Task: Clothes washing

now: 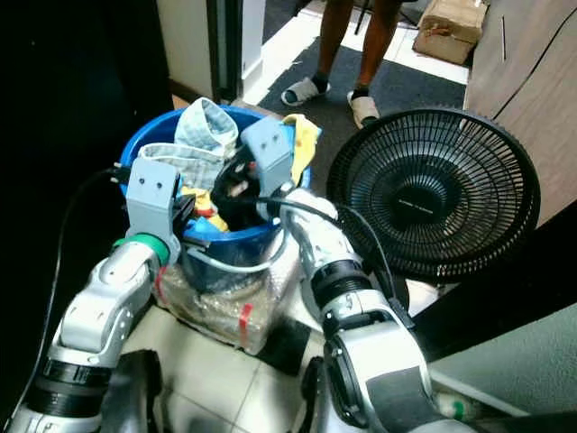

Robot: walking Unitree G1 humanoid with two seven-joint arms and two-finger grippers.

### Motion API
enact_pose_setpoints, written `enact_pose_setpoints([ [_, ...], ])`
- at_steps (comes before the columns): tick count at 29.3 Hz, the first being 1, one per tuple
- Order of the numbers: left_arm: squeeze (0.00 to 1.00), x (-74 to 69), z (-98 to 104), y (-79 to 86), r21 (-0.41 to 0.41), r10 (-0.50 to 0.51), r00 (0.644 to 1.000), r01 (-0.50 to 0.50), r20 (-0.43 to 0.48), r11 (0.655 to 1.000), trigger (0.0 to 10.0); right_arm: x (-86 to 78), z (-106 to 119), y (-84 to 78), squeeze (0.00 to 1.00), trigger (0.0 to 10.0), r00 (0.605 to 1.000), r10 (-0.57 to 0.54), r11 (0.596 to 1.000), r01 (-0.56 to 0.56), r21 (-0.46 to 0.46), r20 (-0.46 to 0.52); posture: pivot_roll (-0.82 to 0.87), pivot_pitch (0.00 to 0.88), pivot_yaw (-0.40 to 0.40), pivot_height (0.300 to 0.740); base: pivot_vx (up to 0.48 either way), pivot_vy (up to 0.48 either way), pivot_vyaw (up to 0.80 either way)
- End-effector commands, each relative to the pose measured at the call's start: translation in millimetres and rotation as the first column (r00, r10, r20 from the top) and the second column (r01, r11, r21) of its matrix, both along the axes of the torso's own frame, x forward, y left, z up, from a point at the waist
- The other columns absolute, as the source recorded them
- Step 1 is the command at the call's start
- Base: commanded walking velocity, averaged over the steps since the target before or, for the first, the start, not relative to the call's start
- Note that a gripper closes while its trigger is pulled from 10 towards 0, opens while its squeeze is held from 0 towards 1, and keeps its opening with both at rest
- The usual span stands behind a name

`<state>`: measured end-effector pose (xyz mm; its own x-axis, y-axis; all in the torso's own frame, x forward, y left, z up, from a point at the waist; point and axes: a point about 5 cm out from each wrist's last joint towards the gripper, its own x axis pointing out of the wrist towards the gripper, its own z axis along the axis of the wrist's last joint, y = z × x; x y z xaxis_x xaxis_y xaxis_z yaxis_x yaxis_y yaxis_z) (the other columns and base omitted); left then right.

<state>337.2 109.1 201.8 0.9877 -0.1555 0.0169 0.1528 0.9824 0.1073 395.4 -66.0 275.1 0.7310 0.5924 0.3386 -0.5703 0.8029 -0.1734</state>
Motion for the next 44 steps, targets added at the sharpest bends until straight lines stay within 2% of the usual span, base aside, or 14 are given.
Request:
enact_pose_setpoints([
  [1,0.0,-2.4,-42,5.5,0.03,0.03,0.983,-0.025,-0.182,0.999,10.0,-9.8,47,-14.9,0.0,10.0,0.98,-0.09,0.979,0.055,0.195,0.176,0.17,0.185,-0.029,0.491,0.0,0.0,0.0],
  [5,0.0,-0.6,-41,4.5,0.031,0.025,0.983,-0.02,-0.18,0.999,10.0,-22.1,87,-32.3,0.0,10.0,0.94,-0.174,0.944,0.074,0.322,0.295,0.17,0.182,-0.024,0.491,0.0,0.0,0.0],
  [11,0.0,0.1,-40,3.8,0.031,0.022,0.984,-0.016,-0.179,0.999,10.0,-28.4,106,-39.8,0.0,10.0,0.92,-0.192,0.932,0.061,0.358,0.341,0.17,0.18,-0.02,0.491,0.0,0.0,0.0],
  [15,0.0,1.0,-40,3.4,0.032,0.017,0.984,-0.011,-0.178,0.999,10.0,-29.3,111,-37.6,0.0,10.0,0.925,-0.146,0.972,0.068,0.226,0.351,0.16,0.174,-0.014,0.491,0.0,0.0,0.0],
  [17,0.0,1.8,-41,3.0,0.032,0.013,0.984,-0.008,-0.178,0.999,10.0,-14.7,72,-29.0,0.0,10.0,0.972,-0.11,0.994,0.102,0.051,0.208,0.15,0.178,-0.015,0.491,0.0,0.0,0.0],
  [20,0.0,2.1,-41,2.6,0.032,0.013,0.984,-0.007,-0.179,0.999,10.0,-5.9,45,-26.2,0.03,10.0,0.987,-0.122,0.991,0.127,-0.042,0.101,0.15,0.18,-0.017,0.491,0.0,0.0,0.0],
  [21,0.0,2.3,-41,2.3,0.032,0.012,0.984,-0.007,-0.179,0.999,10.0,0.2,25,-25.1,0.69,10.0,0.991,-0.131,0.986,0.131,-0.101,0.001,0.15,0.18,-0.017,0.491,0.0,0.0,0.0],
  [22,0.0,2.3,-41,2.1,0.032,0.013,0.984,-0.008,-0.18,0.999,10.0,5.4,6,-22.3,1.0,10.0,0.987,-0.127,0.978,0.108,-0.177,-0.1,0.15,0.183,-0.026,0.491,0.0,0.0,0.0],
  [24,0.0,2.3,-41,2.1,0.032,0.013,0.984,-0.008,-0.18,0.999,10.0,5.4,6,-22.3,1.0,10.0,0.987,-0.127,0.978,0.108,-0.177,-0.1,0.15,0.183,-0.026,0.491,0.0,0.0,0.0],
  [28,0.0,1.7,-43,2.3,0.025,0.023,0.983,-0.018,-0.182,1.0,10.0,8.2,-29,-15.9,1.0,10.0,0.955,-0.077,0.95,-0.017,-0.311,-0.288,0.14,0.185,-0.046,0.491,0.0,0.0,0.0],
  [31,0.0,1.2,-44,2.5,0.021,0.027,0.983,-0.024,-0.183,0.999,10.0,7.6,-40,-16.7,1.0,10.0,0.946,-0.071,0.929,-0.054,-0.367,-0.318,0.13,0.186,-0.056,0.491,0.0,0.0,0.0],
  [34,0.0,1.2,-44,2.5,0.021,0.027,0.983,-0.024,-0.183,0.999,10.0,7.6,-40,-16.7,1.0,10.0,0.946,-0.071,0.929,-0.054,-0.367,-0.318,0.13,0.186,-0.056,0.491,0.0,0.0,0.0],
  [36,0.0,0.8,-46,2.0,0.014,0.034,0.982,-0.032,-0.184,0.999,10.0,7.3,-50,-19.9,1.0,10.0,0.932,-0.062,0.882,-0.116,-0.457,-0.358,0.11,0.19,-0.07,0.491,0.0,0.0,0.0],
  [44,0.0,1.3,-47,-0.5,0.006,0.034,0.982,-0.033,-0.184,0.999,10.0,6.8,-39,-11.6,1.0,10.0,0.916,0.022,0.83,-0.241,-0.503,-0.401,0.1,0.195,-0.079,0.491,0.0,0.0,0.0],
])
